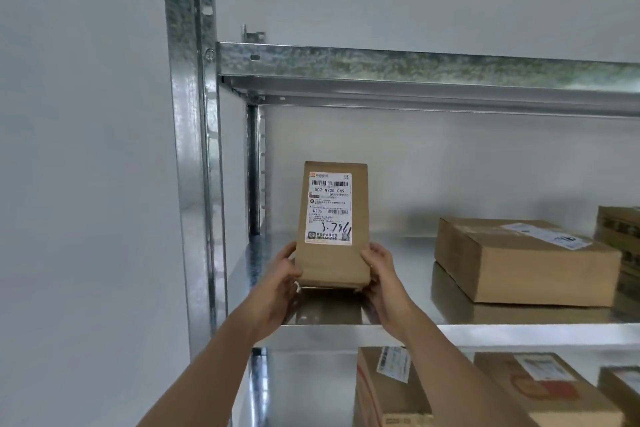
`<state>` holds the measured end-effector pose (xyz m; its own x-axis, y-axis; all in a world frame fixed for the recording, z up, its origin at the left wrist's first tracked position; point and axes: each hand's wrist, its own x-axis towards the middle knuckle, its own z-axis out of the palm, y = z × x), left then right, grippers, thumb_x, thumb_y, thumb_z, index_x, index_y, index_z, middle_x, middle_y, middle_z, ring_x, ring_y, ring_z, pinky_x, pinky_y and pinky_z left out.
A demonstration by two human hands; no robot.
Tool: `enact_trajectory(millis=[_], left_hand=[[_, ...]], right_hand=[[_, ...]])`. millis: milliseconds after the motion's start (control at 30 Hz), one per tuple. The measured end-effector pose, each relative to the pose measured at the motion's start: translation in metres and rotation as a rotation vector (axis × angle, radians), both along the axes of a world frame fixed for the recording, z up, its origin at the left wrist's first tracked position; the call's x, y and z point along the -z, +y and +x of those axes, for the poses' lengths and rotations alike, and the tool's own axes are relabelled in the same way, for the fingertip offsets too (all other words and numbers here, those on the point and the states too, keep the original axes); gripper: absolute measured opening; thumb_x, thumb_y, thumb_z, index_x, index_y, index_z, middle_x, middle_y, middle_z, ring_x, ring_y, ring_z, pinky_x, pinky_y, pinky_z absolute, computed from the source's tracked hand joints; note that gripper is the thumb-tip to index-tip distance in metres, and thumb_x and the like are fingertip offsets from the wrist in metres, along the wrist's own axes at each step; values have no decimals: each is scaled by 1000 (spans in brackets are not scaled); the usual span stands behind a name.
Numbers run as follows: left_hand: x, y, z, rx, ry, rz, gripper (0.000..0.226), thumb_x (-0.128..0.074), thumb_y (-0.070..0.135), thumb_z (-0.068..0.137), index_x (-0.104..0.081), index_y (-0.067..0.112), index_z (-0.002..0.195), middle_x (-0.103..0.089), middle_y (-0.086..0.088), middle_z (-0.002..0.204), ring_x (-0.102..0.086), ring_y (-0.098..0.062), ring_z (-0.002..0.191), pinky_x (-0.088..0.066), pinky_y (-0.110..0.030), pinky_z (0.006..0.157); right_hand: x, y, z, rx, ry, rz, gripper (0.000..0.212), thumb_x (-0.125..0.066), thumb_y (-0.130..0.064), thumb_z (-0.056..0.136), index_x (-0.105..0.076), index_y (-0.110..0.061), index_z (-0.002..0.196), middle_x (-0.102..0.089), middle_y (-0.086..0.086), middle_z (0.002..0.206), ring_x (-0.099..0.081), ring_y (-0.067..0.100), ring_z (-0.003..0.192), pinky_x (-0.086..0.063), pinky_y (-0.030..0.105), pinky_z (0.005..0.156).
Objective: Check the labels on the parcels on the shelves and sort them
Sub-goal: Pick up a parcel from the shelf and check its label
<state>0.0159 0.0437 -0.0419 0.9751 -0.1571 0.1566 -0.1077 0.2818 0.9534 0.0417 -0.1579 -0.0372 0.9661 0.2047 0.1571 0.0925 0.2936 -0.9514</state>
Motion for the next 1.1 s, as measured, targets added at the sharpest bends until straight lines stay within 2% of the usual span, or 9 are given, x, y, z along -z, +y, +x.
enact_trajectory(millis=[67, 167, 267, 400, 500, 633, 833, 967, 1100], left_hand=[[0, 1, -1, 1, 16, 15, 81, -76, 43, 65, -49, 40, 141, -63, -1, 137, -53, -32, 133, -33, -49, 118], [1, 0, -2, -18, 29, 20, 86, -89, 55, 59, -51, 38, 134, -67, 1, 132, -63, -25, 119, -34, -45, 107], [3, -3, -3, -46, 3, 22, 86, -89, 44, 56, -49, 29, 131, -70, 4, 128, -69, -22, 111, -39, -47, 105], [2, -4, -5, -40, -3, -2, 79, -89, 33, 63, -48, 27, 130, -70, 2, 128, -70, -23, 112, -41, -50, 112], [1, -5, -5, -36, -4, -16, 79, -88, 26, 64, -47, 26, 131, -70, 0, 129, -71, -22, 112, -56, -38, 97], [3, -6, -2, -28, -26, -35, 90, -90, 21, 56, -44, 24, 134, -68, -3, 130, -69, -22, 115, -59, -28, 84], [3, -5, 0, -39, -30, -5, 74, -81, 15, 72, -43, 26, 135, -73, 2, 121, -70, -22, 113, -56, -34, 90], [3, -2, -1, -50, -6, -33, 56, -76, 24, 86, -55, 31, 137, -70, 1, 129, -64, -21, 122, -56, -34, 88], [4, 0, 2, -29, 4, -60, 49, -69, 27, 89, -58, 32, 137, -69, -2, 131, -64, -23, 125, -51, -51, 105]], right_hand=[[-2, 0, -3, -23, -5, 19, 54, -62, -42, 92, -39, -26, 138, -60, 12, 130, -60, 27, 115, -51, 31, 81], [0, -1, -1, -52, -12, -22, 71, -75, -53, 81, -38, -31, 138, -61, 12, 129, -61, 28, 118, -56, 38, 87], [4, -4, 5, -49, -20, -21, 68, -67, -59, 80, -39, -32, 136, -66, 11, 124, -65, 29, 117, -53, 48, 102], [5, -5, 6, -59, -31, -23, 70, -67, -60, 78, -39, -31, 135, -68, 9, 122, -66, 27, 115, -54, 45, 102], [4, -5, 5, -59, -38, -25, 71, -68, -59, 76, -40, -31, 134, -69, 8, 120, -67, 25, 113, -55, 43, 100], [3, -5, 3, -50, -54, -26, 75, -68, -62, 72, -39, -30, 134, -69, 7, 122, -67, 23, 113, -55, 40, 99], [4, -6, 5, -33, -28, -30, 60, -45, -70, 89, -44, -35, 139, -61, 4, 134, -59, 22, 126, -51, 39, 104], [7, -7, 11, 37, 8, 16, 35, -48, -52, 101, -46, -35, 131, -56, 3, 135, -54, 26, 128, -43, 50, 113], [7, -10, 10, 103, 51, 94, 57, -66, -41, 94, -39, -27, 142, -53, -5, 131, -49, 22, 129, -37, 56, 116]])
